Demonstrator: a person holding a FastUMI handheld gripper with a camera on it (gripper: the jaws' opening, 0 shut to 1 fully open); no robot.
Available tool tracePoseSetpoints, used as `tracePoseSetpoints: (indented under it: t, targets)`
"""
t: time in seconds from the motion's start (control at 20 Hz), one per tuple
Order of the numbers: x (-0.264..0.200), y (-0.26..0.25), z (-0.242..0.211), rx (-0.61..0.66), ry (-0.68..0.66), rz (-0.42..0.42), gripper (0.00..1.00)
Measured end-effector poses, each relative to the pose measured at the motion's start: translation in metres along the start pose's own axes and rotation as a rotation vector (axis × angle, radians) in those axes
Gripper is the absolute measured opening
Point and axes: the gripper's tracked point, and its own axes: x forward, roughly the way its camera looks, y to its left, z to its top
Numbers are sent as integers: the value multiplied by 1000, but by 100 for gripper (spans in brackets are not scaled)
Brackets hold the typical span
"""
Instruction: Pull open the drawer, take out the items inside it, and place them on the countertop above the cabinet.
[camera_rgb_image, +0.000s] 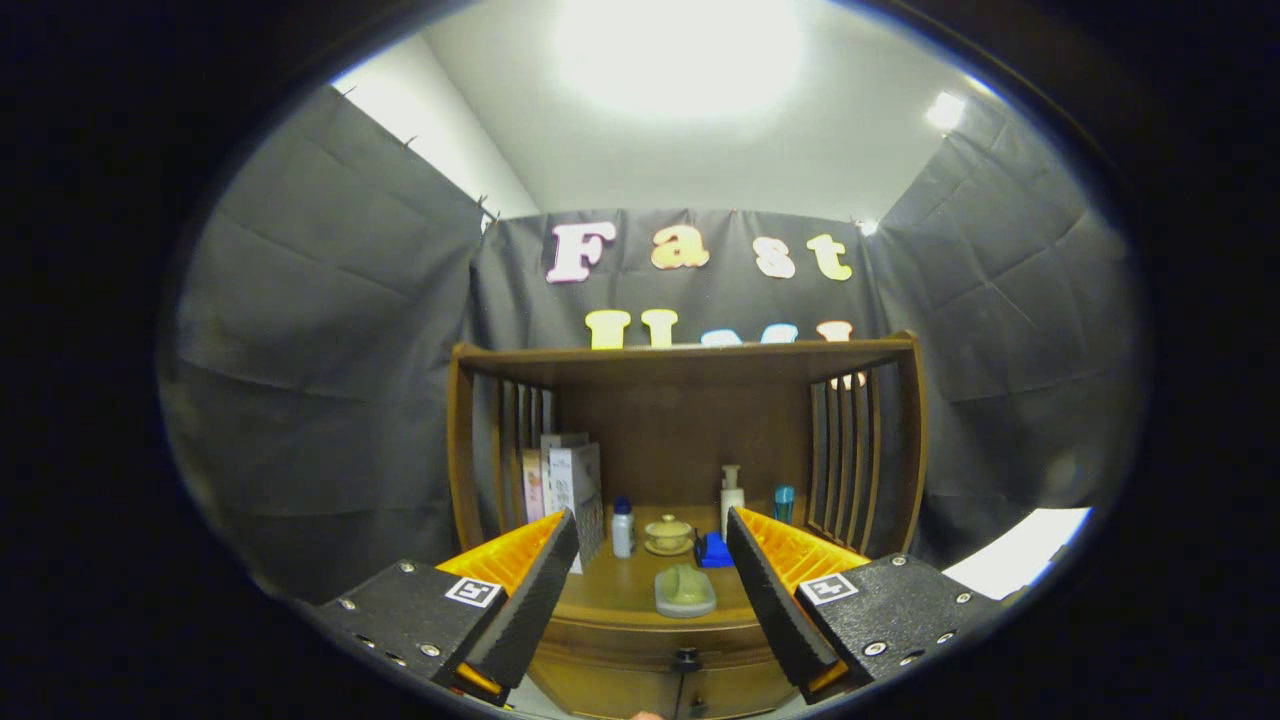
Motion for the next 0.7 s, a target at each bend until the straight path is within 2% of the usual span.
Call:
tracePoseSetpoints:
  t: [0.05,0.4,0.7]
  targets:
    - [-5,6,-5,12,9,19,93]
    - [1,1,-19,-31,40,6,93]
    - [13,-17,-49,-162,115,-30,93]
